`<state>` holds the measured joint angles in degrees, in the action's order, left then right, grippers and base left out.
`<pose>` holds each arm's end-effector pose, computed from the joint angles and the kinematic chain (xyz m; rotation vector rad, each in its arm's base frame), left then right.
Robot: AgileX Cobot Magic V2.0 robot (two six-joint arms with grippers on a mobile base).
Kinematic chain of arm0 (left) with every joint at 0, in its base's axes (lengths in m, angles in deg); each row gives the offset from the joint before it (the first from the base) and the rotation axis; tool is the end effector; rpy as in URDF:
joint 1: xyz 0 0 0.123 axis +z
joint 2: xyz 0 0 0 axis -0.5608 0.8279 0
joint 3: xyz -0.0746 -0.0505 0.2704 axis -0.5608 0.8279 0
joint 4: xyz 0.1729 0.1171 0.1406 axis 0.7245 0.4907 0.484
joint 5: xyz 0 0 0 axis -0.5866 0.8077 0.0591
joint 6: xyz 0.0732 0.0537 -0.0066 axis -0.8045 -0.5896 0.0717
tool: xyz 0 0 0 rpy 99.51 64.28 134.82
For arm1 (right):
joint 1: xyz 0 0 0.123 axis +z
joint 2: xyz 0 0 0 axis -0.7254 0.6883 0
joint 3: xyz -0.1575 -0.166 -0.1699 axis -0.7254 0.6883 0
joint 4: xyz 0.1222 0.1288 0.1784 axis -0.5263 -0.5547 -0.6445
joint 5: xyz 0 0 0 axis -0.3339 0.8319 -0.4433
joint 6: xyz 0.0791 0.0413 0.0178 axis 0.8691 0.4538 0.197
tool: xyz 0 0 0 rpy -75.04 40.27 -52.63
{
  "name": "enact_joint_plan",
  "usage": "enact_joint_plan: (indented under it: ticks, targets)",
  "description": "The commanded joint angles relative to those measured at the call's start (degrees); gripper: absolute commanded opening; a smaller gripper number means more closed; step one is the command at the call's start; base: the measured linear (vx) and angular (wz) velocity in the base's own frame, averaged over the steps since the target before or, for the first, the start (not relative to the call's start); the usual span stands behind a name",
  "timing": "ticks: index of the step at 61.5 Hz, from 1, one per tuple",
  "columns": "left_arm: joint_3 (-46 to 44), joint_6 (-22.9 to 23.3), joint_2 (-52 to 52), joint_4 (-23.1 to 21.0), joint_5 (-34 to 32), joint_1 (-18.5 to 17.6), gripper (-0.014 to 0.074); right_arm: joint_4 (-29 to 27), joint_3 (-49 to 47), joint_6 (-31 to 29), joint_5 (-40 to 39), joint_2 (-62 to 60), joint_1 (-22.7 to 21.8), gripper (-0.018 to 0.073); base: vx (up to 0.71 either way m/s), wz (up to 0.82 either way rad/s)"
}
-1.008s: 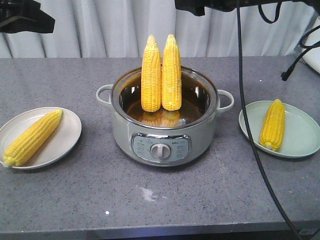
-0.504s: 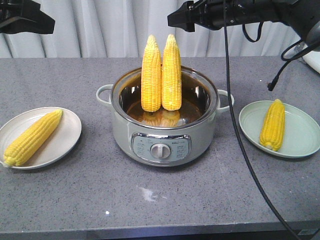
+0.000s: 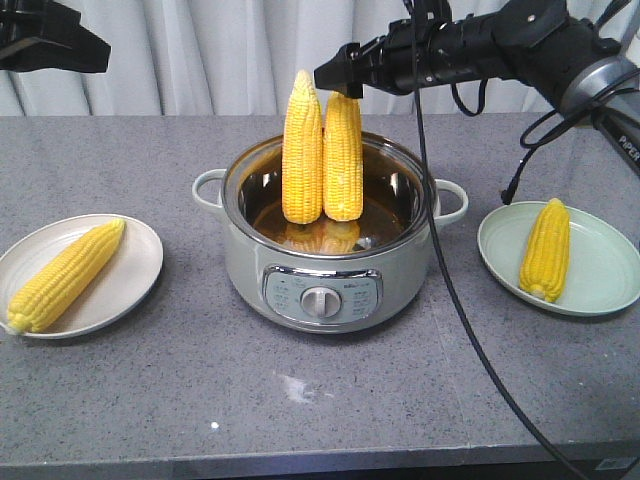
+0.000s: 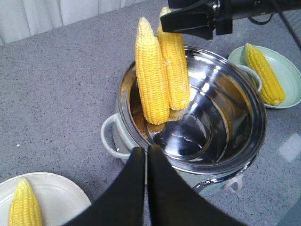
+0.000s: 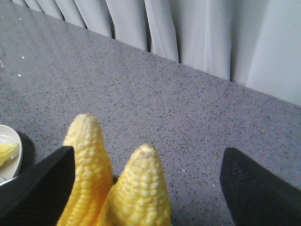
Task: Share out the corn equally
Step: 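Move the right gripper over a pot cob and grasp it, then lift the cob out of the pot with the right gripper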
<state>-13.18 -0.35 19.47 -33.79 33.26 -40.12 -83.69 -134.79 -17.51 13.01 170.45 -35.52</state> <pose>0.2837 -0.0716 0.4721 0.5423 2.1677 -0.5067 0.4930 0.1458 0.3312 -0.5679 2.0036 0.6953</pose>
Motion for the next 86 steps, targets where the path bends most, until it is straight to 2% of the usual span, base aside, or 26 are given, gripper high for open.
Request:
enact_joint_plan:
  ticks: [1, 10, 19, 36, 46, 61, 86]
  targets:
    - [-1.7, 0.3, -2.0, -2.4, -2.5, 0.0, -0.0008, -1.6, -1.7, 0.1, -1.4, -2.7, -0.2, 0.0594, 0.00, 0.00]
    - [-1.7, 0.3, -2.0, -2.4, -2.5, 0.0, -0.0008, -0.6, -1.7, 0.1, 0.4, -2.1, -0.2, 0.0578, 0.00, 0.00]
    - [-1.7, 0.3, -2.0, -2.4, -2.5, 0.0, -0.0008, 0.0, -1.7, 0.1, 1.0, -2.1, -0.2, 0.0485, 0.00, 0.00]
    - [-1.7, 0.3, -2.0, -2.4, -2.5, 0.0, -0.0008, 0.1, -1.7, -0.2, 2.3, -2.1, -0.2, 0.0143, 0.00, 0.00]
    - [-1.7, 0.3, -2.0, -2.4, -2.5, 0.0, -0.0008, 0.0, -1.7, -1.4, 2.3, -2.1, -0.2, -0.0015, 0.00, 0.00]
    - [-1.7, 0.3, -2.0, -2.4, -2.5, 0.0, -0.0008, -1.1, -1.8, -3.4, -0.4, -4.4, -0.2, -0.0008, 0.00, 0.00]
    - [-1.7, 0.3, -2.0, -2.4, -2.5, 0.0, -0.0008, -1.0, -1.8, -3.4, -6.4, -9.0, -0.3, -0.0008, 0.00, 0.00]
